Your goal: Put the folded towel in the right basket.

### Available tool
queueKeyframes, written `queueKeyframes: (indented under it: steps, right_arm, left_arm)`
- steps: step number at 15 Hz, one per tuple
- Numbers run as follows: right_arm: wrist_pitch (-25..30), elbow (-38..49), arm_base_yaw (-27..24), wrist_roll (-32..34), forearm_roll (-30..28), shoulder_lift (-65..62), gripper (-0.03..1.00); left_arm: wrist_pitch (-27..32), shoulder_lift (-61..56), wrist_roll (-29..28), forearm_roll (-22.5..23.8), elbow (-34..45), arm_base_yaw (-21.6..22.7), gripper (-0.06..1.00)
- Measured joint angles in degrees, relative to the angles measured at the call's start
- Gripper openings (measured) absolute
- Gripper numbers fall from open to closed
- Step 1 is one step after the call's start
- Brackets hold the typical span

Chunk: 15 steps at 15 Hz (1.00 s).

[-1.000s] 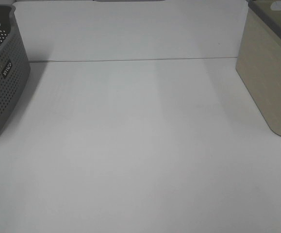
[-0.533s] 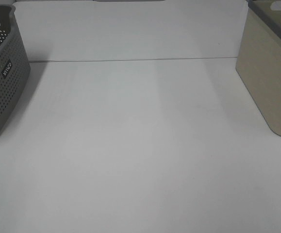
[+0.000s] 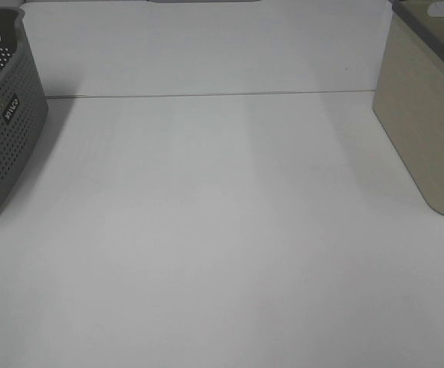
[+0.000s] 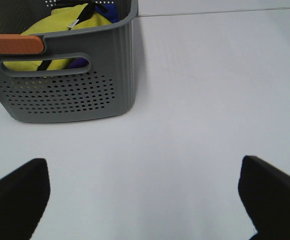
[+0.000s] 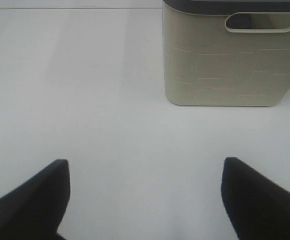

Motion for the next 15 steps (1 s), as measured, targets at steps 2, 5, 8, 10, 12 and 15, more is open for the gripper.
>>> queueKeyframes:
  steps: [2, 5, 8, 10, 12, 15]
  right_arm:
    - [0.0, 0.0, -0.1, 0.0, 0.0, -0.5, 0.78]
    - [0.0, 0.0, -0.1, 0.0, 0.0, -0.5, 0.78]
    - [0.0, 0.0, -0.1, 0.0, 0.0, -0.5, 0.78]
    - [0.0, 0.0, -0.1, 0.0, 0.1, -0.5, 0.78]
    - [0.0, 0.0, -0.1, 0.0, 0.1, -0.5, 0.78]
    - [0.0, 0.0, -0.1, 0.0, 0.1, -0.5, 0.78]
  left_arm:
    - [0.0, 0.0, 0.0, 0.0, 0.0, 0.0, 0.97]
    - [0.0, 0.0, 0.0, 0.0, 0.0, 0.0, 0.97]
    - [0.0, 0.0, 0.0, 0.0, 0.0, 0.0, 0.97]
    - [0.0, 0.0, 0.0, 0.0, 0.0, 0.0, 0.97]
    - [0.0, 0.0, 0.0, 0.0, 0.0, 0.0, 0.97]
    - [0.0, 0.0, 0.0, 0.0, 0.0, 0.0, 0.97]
